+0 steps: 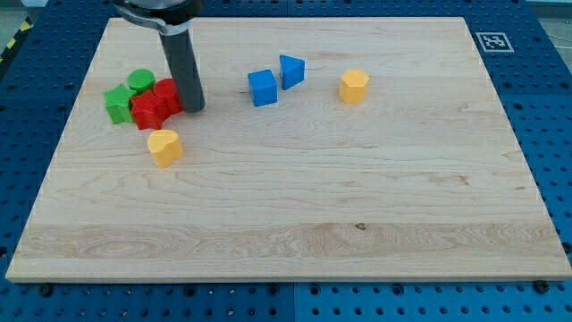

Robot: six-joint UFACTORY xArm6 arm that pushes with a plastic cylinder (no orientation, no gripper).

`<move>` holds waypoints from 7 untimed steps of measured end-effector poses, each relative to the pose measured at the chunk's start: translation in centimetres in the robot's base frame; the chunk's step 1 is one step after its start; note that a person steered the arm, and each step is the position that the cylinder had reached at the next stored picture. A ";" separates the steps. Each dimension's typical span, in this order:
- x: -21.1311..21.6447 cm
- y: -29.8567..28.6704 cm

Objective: Move the red circle to the top of the red star

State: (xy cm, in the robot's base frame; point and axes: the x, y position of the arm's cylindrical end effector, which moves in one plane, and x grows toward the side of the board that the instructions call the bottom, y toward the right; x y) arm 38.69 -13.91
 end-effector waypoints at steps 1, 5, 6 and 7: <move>-0.1 -1.3; 2.8 0.6; 3.5 0.6; 4.3 0.6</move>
State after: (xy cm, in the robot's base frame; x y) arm 43.02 -13.32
